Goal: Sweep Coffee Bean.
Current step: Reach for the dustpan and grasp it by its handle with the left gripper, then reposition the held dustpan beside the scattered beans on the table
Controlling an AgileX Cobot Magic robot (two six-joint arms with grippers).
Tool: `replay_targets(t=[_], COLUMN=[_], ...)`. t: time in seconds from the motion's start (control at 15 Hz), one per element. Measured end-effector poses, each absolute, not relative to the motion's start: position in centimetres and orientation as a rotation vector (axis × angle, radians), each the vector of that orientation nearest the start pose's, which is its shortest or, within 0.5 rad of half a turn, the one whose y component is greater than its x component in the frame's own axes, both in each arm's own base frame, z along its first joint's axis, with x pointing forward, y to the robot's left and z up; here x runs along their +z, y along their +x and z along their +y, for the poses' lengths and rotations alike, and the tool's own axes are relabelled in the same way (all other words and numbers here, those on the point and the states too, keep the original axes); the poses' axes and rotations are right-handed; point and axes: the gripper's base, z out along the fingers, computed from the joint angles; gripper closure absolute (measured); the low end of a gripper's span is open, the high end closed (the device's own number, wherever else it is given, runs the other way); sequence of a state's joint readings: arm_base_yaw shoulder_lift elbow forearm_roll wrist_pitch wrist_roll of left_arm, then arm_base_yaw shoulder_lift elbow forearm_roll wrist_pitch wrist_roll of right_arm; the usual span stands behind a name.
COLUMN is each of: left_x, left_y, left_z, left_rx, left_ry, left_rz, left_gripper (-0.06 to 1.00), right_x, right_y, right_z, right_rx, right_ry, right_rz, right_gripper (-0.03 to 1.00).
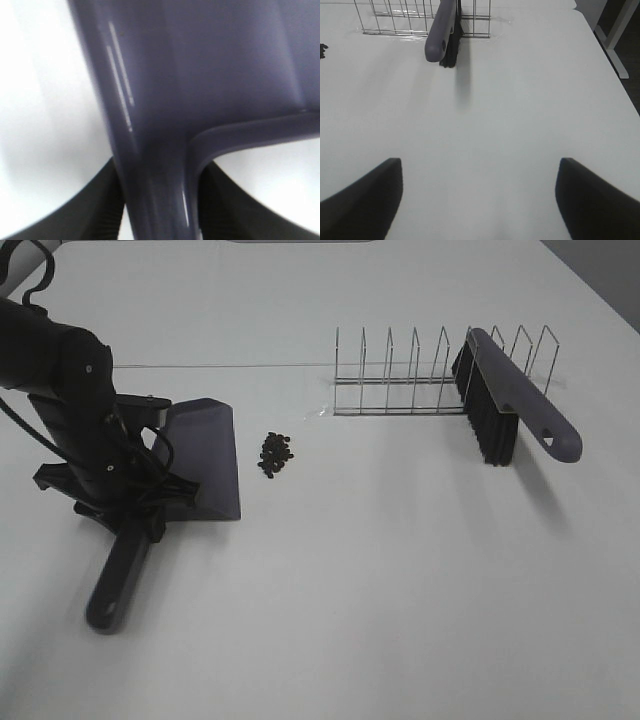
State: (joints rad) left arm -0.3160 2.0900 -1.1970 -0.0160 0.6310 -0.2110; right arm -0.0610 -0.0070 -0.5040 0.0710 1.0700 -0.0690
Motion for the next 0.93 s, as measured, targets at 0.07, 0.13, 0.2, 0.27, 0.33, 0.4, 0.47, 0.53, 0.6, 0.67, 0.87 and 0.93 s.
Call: replay_targets(t=[0.07, 0.13, 0.2, 0.27, 0.33, 0.4, 0.47, 0.53, 0.6, 0.67, 0.87, 0.93], left_x=[9.3, 9.3, 9.3, 9.3, 9.3, 9.3, 9.3, 10.0, 10.7, 12.0, 15.0, 15.5], left_y=[35.6, 35.5, 35.5, 35.5, 35.4, 35.4, 35.4, 35.2, 34.9, 34.8, 34.9, 35.0], left_z=[-11.7, -11.7, -11.7, -11.7, -11.7, -11.7, -11.7, -11.5, -11.4, -11.4, -11.3, -11.2], left_rx=[-0.064, -0.062, -0.059, -0.059, -0.056, -0.056, -0.057, -0.049, -0.048, -0.062, -0.076, -0.069], left_ry=[0.117, 0.086, 0.066, 0.057, 0.023, 0.017, 0.009, 0.015, 0.015, 0.009, -0.002, 0.007], left_rz=[3.018, 3.026, 3.033, 3.035, 3.042, 3.044, 3.043, 3.042, 3.043, 3.013, 2.919, 2.897], left_gripper=[0.57, 0.56, 0.56, 0.56, 0.56, 0.56, 0.56, 0.56, 0.56, 0.56, 0.56, 0.56], right_x=[27.8, 27.8, 27.8, 27.8, 27.8, 27.8, 27.8, 27.8, 27.8, 27.8, 27.8, 27.8], right_y=[-0.7, -0.7, -0.7, -0.7, -0.7, -0.7, -0.7, -0.7, -0.7, -0.7, -0.7, -0.7], right_z=[0.6, 0.6, 0.6, 0.6, 0.6, 0.6, 0.6, 0.6, 0.6, 0.6, 0.6, 0.6], right_rx=[0.004, 0.004, 0.004, 0.004, 0.004, 0.004, 0.004, 0.004, 0.004, 0.004, 0.004, 0.004], right_ry=[-0.012, -0.012, -0.012, -0.012, -0.012, -0.012, -0.012, -0.012, -0.012, -0.012, -0.012, -0.012], right_rz=[2.041, 2.041, 2.041, 2.041, 2.041, 2.041, 2.041, 2.041, 2.041, 2.041, 2.041, 2.041], right_gripper=[0.18, 0.18, 0.18, 0.18, 0.18, 0.18, 0.18, 0.18, 0.18, 0.18, 0.18, 0.18])
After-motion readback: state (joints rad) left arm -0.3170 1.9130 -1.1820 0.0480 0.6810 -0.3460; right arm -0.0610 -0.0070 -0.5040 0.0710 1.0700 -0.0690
